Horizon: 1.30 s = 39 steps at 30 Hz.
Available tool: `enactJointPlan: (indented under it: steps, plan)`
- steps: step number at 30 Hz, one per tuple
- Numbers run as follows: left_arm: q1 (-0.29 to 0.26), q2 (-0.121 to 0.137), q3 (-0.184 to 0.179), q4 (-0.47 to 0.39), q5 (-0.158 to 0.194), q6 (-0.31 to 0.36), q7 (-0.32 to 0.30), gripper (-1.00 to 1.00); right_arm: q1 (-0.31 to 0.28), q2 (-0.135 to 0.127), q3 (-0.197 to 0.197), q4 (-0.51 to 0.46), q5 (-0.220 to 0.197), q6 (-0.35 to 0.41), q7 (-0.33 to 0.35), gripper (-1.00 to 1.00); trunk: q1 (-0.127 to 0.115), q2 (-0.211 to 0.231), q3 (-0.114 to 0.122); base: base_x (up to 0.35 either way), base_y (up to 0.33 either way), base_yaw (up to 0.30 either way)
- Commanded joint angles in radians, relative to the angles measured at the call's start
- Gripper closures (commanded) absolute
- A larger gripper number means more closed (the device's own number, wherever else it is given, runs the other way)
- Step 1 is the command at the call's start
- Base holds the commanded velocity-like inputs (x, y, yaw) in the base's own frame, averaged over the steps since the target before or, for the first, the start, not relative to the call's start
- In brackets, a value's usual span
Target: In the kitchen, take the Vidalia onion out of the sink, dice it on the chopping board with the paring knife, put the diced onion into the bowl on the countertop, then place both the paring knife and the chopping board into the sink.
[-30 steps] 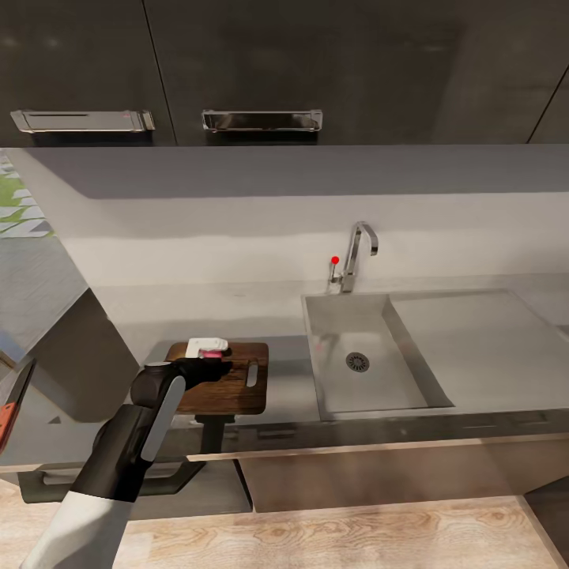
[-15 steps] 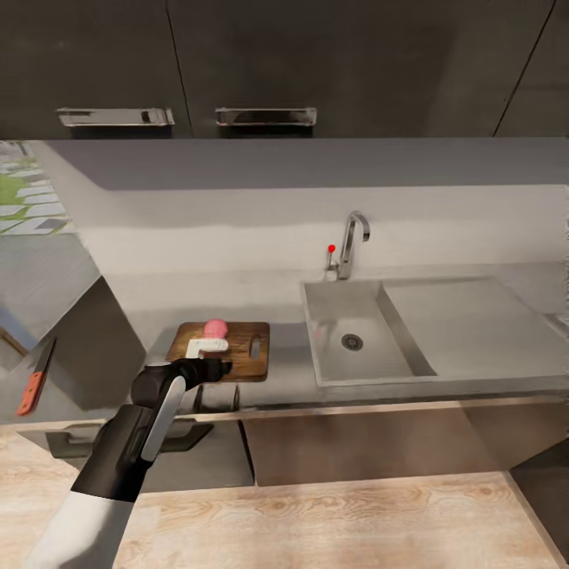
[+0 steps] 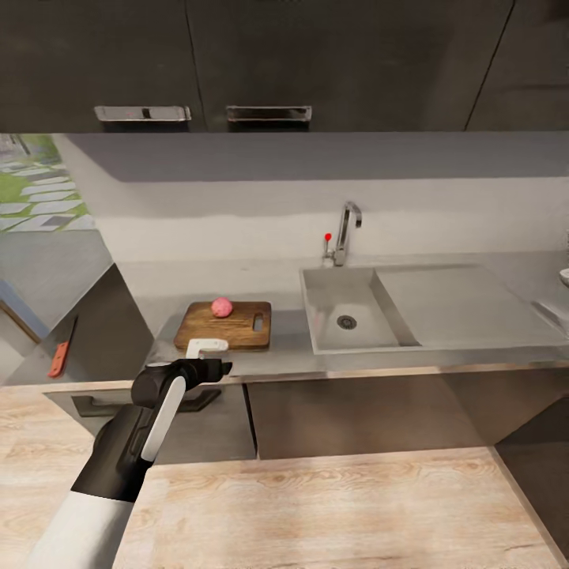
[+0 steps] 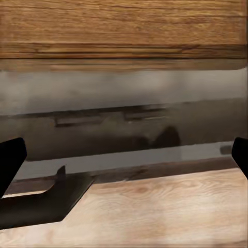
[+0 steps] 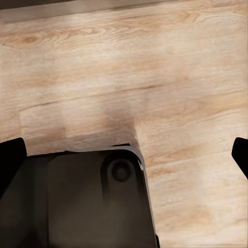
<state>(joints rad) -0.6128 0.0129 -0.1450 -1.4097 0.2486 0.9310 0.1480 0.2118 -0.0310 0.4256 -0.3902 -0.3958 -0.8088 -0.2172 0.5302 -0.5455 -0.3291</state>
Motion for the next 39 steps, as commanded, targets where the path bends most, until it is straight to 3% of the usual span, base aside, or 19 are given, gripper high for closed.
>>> enactJointPlan:
  steps: [1,18,39]
  plan:
    - [-0.001,0.001,-0.002,0.0,0.011,0.003,0.01,-1.0,0.0,-0.001,0.008,-0.002,-0.005,-0.001,-0.008,-1.0,0.0,-0.001,-0.001,-0.034,0.0,0.0]
    - [-0.001,0.001,-0.002,0.006,0.011,0.003,0.01,-1.0,0.001,-0.001,0.008,-0.002,-0.005,-0.001,-0.008,-1.0,0.0,-0.001,-0.001,0.065,0.0,0.0]
    - [-0.001,0.001,-0.002,0.004,0.011,0.003,0.01,-1.0,0.001,-0.001,0.008,-0.003,-0.002,-0.001,-0.008,-1.0,0.0,-0.001,-0.001,0.301,0.0,0.0]
